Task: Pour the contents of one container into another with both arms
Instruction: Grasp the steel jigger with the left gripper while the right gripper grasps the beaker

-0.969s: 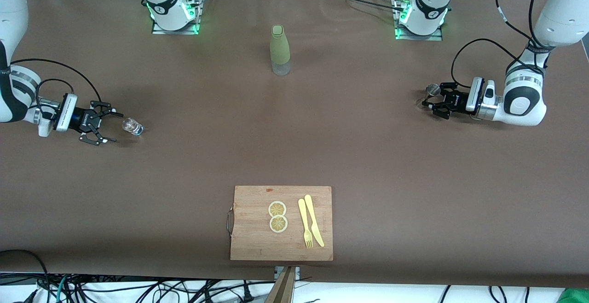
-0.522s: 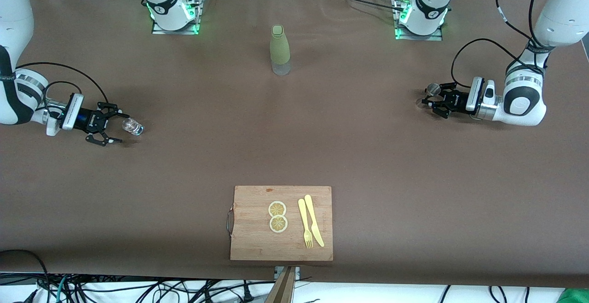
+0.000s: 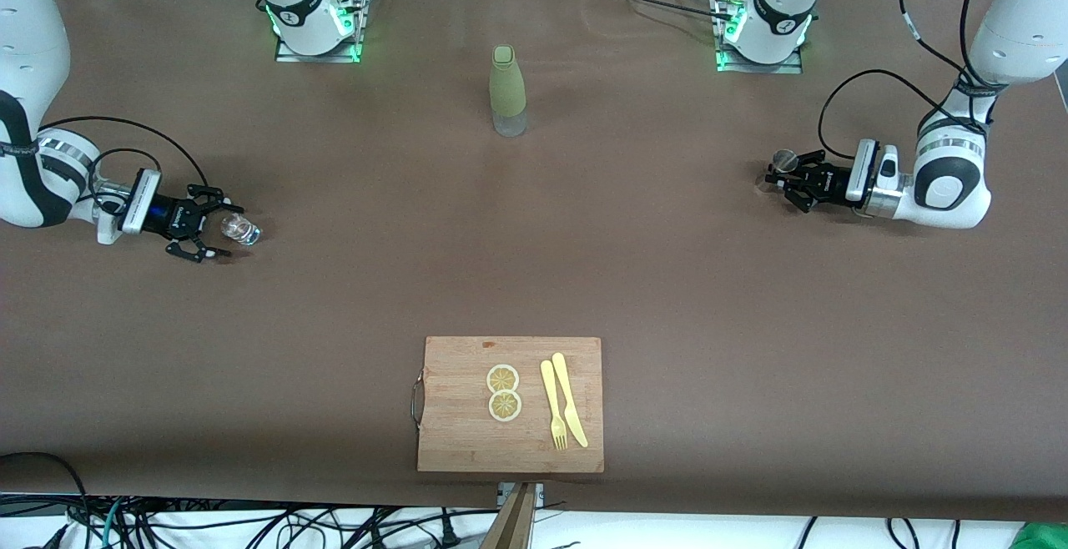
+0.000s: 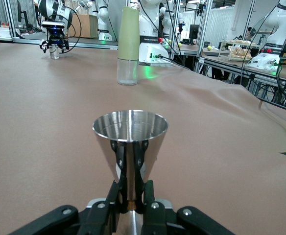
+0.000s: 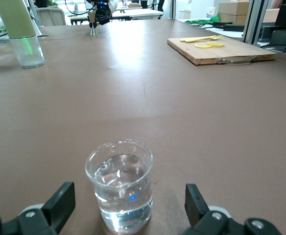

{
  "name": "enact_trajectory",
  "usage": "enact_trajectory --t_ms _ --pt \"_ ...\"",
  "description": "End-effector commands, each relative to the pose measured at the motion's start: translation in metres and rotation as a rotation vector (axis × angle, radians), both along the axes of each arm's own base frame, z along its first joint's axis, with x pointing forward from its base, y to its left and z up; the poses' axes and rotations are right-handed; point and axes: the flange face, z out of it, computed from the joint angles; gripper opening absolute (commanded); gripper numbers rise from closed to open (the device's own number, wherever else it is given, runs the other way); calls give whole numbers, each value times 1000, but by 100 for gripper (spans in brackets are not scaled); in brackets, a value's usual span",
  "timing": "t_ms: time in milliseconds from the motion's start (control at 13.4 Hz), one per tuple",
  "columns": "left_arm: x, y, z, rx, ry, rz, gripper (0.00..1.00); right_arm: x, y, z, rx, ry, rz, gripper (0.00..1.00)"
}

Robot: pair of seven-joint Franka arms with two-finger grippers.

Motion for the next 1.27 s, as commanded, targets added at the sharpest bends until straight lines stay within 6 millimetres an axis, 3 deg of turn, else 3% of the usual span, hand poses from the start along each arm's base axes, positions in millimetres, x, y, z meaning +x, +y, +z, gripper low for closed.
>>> enact_trajectory --t_ms 0,224,522,820,895,1044,1193 --pt "7 7 27 -76 -224 -41 0 0 2 -10 31 -45 -1 100" --pt "31 -29 52 -73 -195 -52 0 4 12 -13 50 -52 -5 100" --pt "80 -119 81 -43 -144 -35 0 9 25 -19 70 -53 -5 100" --pt "99 -215 88 -5 0 69 0 4 28 -29 79 -35 -3 99" --pt "102 -236 88 4 32 101 0 6 31 -30 81 -36 3 91" --pt "109 -294 93 20 83 148 0 7 33 -30 85 -37 3 65" --pt "118 -346 106 53 67 170 0 6 36 -33 90 -30 7 63"
